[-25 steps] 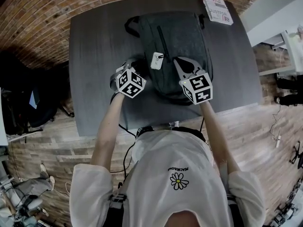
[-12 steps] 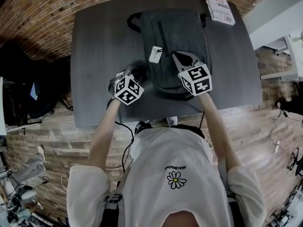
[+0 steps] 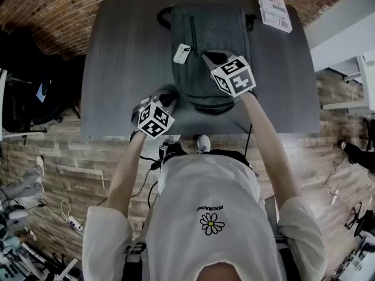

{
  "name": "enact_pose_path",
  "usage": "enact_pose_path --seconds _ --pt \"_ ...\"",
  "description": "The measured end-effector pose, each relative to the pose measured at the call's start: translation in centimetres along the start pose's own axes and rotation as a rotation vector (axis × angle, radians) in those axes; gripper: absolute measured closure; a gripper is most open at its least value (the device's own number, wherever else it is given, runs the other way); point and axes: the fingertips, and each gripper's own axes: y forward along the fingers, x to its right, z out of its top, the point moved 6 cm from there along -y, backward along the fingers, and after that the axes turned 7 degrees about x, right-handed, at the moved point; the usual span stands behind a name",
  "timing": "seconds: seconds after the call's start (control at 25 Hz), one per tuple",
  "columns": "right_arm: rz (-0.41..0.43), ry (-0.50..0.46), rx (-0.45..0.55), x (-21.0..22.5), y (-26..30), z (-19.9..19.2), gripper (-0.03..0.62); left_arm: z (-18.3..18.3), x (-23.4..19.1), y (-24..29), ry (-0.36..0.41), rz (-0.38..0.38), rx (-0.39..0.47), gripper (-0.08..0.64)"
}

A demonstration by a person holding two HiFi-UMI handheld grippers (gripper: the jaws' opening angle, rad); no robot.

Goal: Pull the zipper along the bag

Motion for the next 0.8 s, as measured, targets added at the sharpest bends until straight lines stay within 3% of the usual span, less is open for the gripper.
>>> enact_pose_path --seconds 0.24,0.44,0.8 --pt "0.08 -0.049 -0.05 0.1 0.3 -0.1 0.594 1.0 4.7 -0.1 -0.045 0.07 -0.007 0.549" --pt "0.093 -0.057 -0.053 0.4 0.1 -0.3 0.594 2.6 8.5 0.6 -0.055 0.061 -0.001 0.548" --pt "0.121 -0.043 -0.022 0.4 -0.4 -0.8 0.594 4.7 11.1 2.4 -0.093 0.071 0.001 0.549"
